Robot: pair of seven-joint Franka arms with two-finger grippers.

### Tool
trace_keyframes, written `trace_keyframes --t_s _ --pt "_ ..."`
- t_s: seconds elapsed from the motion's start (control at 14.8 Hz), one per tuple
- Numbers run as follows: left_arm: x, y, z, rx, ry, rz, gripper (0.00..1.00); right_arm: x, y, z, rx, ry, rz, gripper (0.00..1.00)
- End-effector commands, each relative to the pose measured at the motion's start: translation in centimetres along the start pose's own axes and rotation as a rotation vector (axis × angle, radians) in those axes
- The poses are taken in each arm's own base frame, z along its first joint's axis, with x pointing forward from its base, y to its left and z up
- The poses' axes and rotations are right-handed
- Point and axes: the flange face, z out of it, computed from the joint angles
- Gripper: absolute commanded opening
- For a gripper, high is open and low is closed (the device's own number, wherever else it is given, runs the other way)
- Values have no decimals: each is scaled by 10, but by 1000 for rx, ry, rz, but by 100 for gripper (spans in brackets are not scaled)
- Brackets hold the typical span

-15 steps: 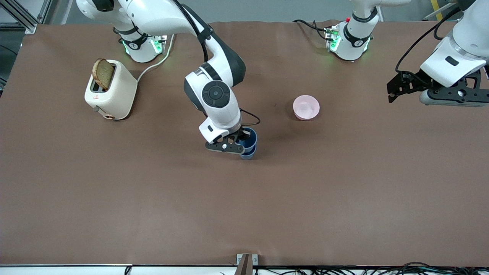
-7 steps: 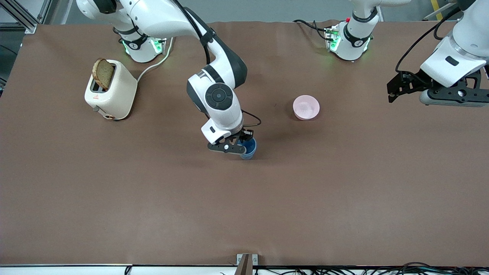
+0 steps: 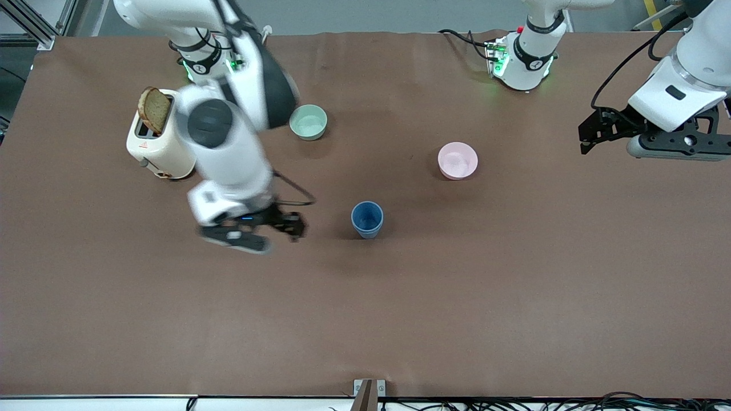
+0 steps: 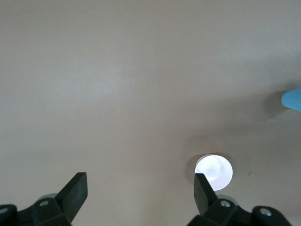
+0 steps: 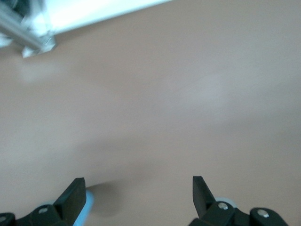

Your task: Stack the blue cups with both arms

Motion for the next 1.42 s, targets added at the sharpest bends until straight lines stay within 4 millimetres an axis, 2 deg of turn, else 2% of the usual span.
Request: trace_keyframes --t_s 0.0,0.2,0.34,0.47,0.81,0.95,1.15,1.36 --pt "4 -1 -5 5 12 15 100 31 83 -40 -35 7 28 100" --pt "4 -1 -5 5 12 15 100 48 144 -83 -20 30 101 100" --pt "4 -1 -5 5 14 15 100 48 189 -102 -33 -31 109 100" --pt "4 -1 -5 5 14 15 100 55 255 -117 -31 -89 109 100" --pt "4 -1 -5 5 12 16 100 49 344 -146 -20 -150 62 100" --pt "4 -1 -5 5 14 16 100 38 370 -163 -12 -154 11 100" --pt "4 -2 -5 5 12 15 100 14 384 -154 -18 -165 -2 100" --pt "4 -2 -6 5 14 15 100 13 385 -161 -11 -134 1 100"
